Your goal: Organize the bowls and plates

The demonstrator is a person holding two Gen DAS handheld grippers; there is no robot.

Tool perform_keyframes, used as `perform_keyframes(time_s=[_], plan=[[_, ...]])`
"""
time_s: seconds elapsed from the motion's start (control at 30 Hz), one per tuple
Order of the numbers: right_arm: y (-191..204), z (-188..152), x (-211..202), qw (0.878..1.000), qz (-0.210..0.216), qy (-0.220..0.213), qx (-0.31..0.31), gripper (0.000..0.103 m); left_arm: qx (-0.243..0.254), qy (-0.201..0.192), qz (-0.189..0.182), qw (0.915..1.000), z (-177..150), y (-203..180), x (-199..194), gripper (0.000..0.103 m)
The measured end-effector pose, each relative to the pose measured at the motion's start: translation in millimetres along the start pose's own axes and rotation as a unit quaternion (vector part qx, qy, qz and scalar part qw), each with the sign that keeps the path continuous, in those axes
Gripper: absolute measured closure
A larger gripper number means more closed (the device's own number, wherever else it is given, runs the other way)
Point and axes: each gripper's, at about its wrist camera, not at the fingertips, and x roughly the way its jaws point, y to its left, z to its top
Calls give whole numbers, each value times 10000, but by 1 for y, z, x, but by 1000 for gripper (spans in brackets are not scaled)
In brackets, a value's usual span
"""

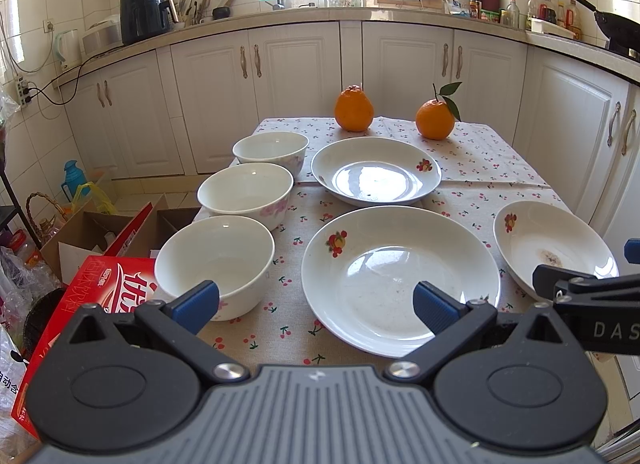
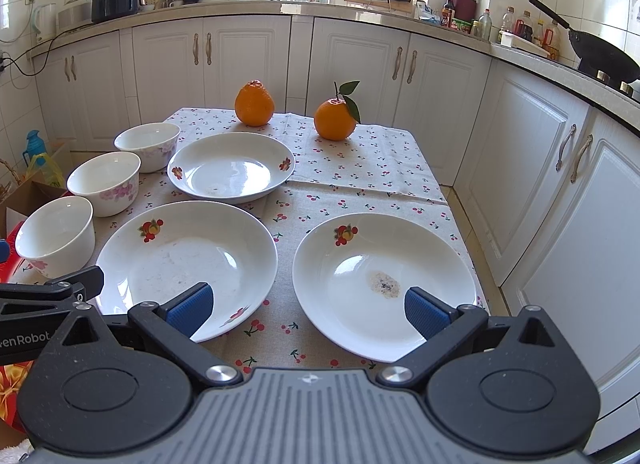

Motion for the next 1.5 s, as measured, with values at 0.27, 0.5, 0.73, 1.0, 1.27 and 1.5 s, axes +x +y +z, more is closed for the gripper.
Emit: perform_keyframes(time_s=[0.27, 0.5, 0.73, 1.0, 1.27, 1.5], plan=[[0, 1, 1, 10000, 1, -7, -3, 0, 7, -9, 12, 10000, 1, 0, -1, 1], [-2, 6, 2, 10000, 16, -16, -28, 0, 29, -11, 11, 10000, 4, -2, -2, 1], [-8, 11, 1, 9999, 99, -121, 17, 0, 51, -112, -149, 9998, 12, -1, -2, 1], [-23, 16, 5, 9991, 291, -263, -129, 0, 372, -284, -447, 9979, 28, -5, 2, 1], [-62, 15, 6, 9976, 390, -459, -335, 0, 421, -132, -979, 9942, 40, -12, 18, 1], [-95, 2, 17, 9983, 501, -256, -168, 0, 674, 21, -1139, 9912, 45, -33, 36, 1]])
